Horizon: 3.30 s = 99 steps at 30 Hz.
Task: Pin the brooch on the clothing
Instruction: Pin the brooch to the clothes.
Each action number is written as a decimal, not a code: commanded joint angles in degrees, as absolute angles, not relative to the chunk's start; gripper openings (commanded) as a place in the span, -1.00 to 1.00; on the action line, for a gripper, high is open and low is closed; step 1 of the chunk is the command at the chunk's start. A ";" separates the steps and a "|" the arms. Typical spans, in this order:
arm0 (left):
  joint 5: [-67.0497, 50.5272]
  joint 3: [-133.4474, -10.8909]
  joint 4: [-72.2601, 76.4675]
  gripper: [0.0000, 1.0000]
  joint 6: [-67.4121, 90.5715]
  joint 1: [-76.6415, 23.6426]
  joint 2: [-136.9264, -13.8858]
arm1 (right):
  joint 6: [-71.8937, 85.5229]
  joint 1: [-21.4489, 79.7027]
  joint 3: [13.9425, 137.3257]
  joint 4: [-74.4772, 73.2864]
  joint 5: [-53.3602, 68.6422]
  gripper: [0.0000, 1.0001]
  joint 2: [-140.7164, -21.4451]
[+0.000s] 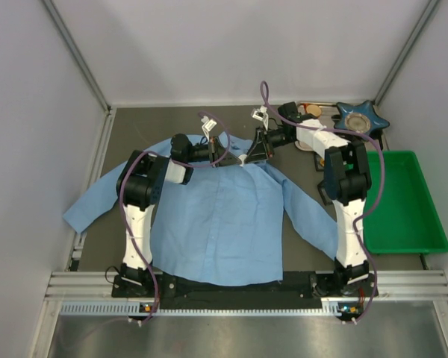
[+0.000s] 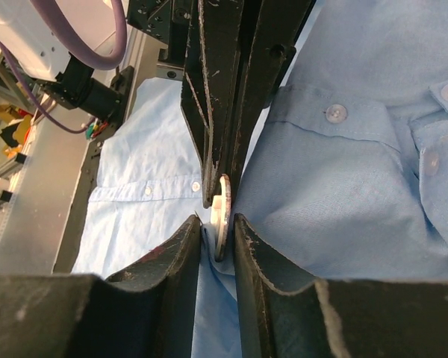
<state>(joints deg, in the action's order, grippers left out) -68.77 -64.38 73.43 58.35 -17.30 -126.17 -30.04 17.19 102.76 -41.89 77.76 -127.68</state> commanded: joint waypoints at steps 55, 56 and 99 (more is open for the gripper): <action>-65.66 -61.61 72.52 -1.00 35.87 -19.95 -116.90 | -30.24 20.92 114.69 -53.44 61.96 -1.00 -131.57; -65.31 -61.44 71.99 -1.00 35.42 -19.95 -116.63 | -28.84 20.74 115.13 -53.44 62.14 -1.00 -132.27; -57.31 -57.22 72.69 -1.00 39.03 -18.28 -115.31 | -24.18 13.10 111.82 -42.21 66.02 -1.00 -129.82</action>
<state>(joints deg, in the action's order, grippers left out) -55.46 -57.82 68.86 39.22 -18.98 -119.09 -28.14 16.25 114.76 -52.45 73.97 -132.97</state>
